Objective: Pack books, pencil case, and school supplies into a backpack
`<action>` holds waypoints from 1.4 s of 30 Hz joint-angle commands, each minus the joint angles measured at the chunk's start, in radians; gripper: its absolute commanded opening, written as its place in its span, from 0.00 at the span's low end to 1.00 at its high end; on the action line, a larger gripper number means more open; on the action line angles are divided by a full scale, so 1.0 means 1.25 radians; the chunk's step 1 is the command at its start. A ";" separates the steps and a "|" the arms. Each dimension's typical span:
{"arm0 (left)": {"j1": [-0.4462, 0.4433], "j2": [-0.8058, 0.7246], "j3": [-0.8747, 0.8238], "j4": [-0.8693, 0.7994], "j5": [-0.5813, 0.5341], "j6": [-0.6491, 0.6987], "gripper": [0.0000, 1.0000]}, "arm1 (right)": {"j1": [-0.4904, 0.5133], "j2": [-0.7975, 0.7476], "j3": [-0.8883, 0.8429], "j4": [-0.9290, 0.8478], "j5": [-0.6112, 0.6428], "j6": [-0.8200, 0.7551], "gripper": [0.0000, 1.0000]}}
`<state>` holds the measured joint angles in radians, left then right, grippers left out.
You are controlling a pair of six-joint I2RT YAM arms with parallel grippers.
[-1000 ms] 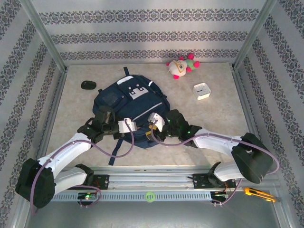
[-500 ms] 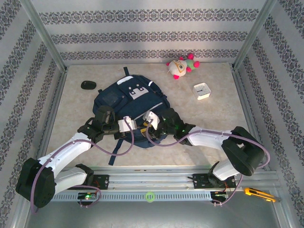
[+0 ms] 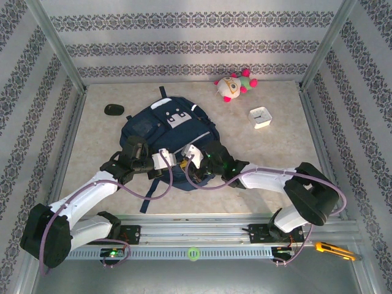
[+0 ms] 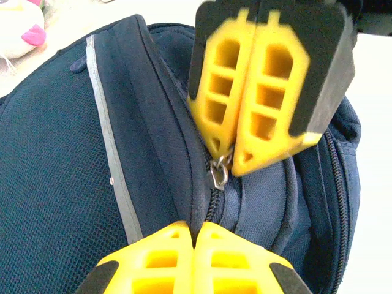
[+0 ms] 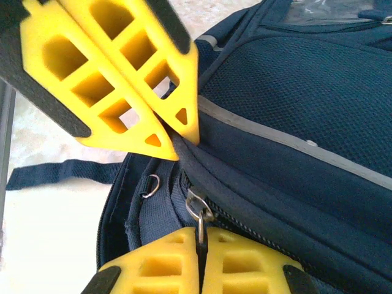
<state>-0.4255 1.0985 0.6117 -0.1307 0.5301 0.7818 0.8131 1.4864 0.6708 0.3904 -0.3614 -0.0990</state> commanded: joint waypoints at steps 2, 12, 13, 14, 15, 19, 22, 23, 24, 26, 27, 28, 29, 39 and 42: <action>0.015 -0.016 0.031 -0.024 -0.031 0.026 0.00 | -0.067 -0.070 -0.048 -0.028 0.029 0.074 0.00; 0.032 -0.052 0.032 -0.085 -0.035 0.034 0.00 | -0.244 -0.107 -0.075 -0.096 -0.045 0.099 0.00; 0.037 -0.075 0.027 -0.107 -0.047 0.015 0.00 | -0.237 -0.107 -0.074 -0.090 -0.071 0.109 0.00; 0.040 -0.086 0.021 -0.107 -0.053 0.002 0.00 | -0.226 -0.109 -0.077 -0.083 -0.069 0.118 0.00; 0.044 -0.101 0.014 -0.105 -0.062 -0.012 0.00 | -0.208 -0.112 -0.082 -0.075 -0.058 0.128 0.00; 0.063 -0.146 -0.010 -0.130 -0.163 -0.065 0.01 | -0.095 -0.120 -0.113 -0.021 0.016 0.189 0.00; 0.070 -0.175 -0.019 -0.158 -0.231 -0.086 0.12 | -0.021 -0.116 -0.122 0.015 0.066 0.232 0.00; 0.070 -0.189 -0.016 -0.177 -0.218 -0.087 0.19 | -0.003 -0.114 -0.122 0.027 0.078 0.243 0.00; 0.069 -0.198 -0.007 -0.200 -0.197 -0.089 0.28 | 0.005 -0.111 -0.122 0.037 0.084 0.249 0.00; 0.069 -0.211 0.021 -0.247 -0.136 -0.100 0.40 | 0.015 -0.104 -0.117 0.047 0.085 0.255 0.00; 0.068 -0.214 0.035 -0.264 -0.114 -0.106 0.43 | 0.016 -0.101 -0.114 0.049 0.083 0.254 0.00; 0.067 -0.214 0.045 -0.271 -0.102 -0.109 0.43 | 0.017 -0.099 -0.110 0.049 0.075 0.249 0.00; 0.062 -0.214 0.050 -0.264 -0.096 -0.117 0.44 | 0.016 -0.097 -0.106 0.050 0.069 0.245 0.00; -0.103 -0.019 0.100 -0.111 -0.073 -0.130 0.55 | 0.015 -0.076 -0.081 0.049 0.039 0.220 0.00; -0.126 0.049 0.120 -0.072 -0.082 -0.133 0.55 | 0.015 -0.075 -0.079 0.048 0.035 0.218 0.00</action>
<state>-0.5598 1.1172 0.7227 -0.2981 0.4290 0.6315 0.8227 1.3849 0.5411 0.4126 -0.2825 0.1844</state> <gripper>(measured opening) 0.552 0.052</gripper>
